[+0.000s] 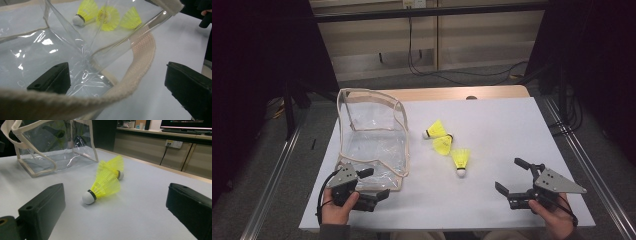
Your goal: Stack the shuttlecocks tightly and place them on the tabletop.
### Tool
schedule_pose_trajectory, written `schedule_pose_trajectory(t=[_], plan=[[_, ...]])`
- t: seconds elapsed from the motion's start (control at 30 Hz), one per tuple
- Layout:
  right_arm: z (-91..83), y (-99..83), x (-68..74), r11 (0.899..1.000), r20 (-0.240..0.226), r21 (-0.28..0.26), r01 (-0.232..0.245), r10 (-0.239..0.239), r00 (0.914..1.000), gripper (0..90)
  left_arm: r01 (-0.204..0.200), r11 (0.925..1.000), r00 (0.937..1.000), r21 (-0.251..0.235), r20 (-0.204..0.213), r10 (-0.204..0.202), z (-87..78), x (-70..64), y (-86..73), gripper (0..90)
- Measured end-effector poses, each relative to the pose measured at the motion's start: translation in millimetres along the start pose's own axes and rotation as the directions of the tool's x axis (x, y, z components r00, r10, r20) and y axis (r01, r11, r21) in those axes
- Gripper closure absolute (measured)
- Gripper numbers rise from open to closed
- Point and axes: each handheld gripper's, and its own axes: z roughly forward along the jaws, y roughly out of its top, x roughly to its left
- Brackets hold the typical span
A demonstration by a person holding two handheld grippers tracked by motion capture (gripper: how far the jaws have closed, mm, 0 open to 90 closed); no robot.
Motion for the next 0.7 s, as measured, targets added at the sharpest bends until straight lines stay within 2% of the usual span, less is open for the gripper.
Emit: schedule_pose_trajectory(t=[0.7], plan=[[9.5, 4.1, -7.9, 1.0, 0.007, 0.011, -0.007, 0.007, 1.0, 1.6, -0.005, 1.0, 0.9999, 0.007, -0.012, 0.005, 4.0, 2.7, 0.9, 6.2]])
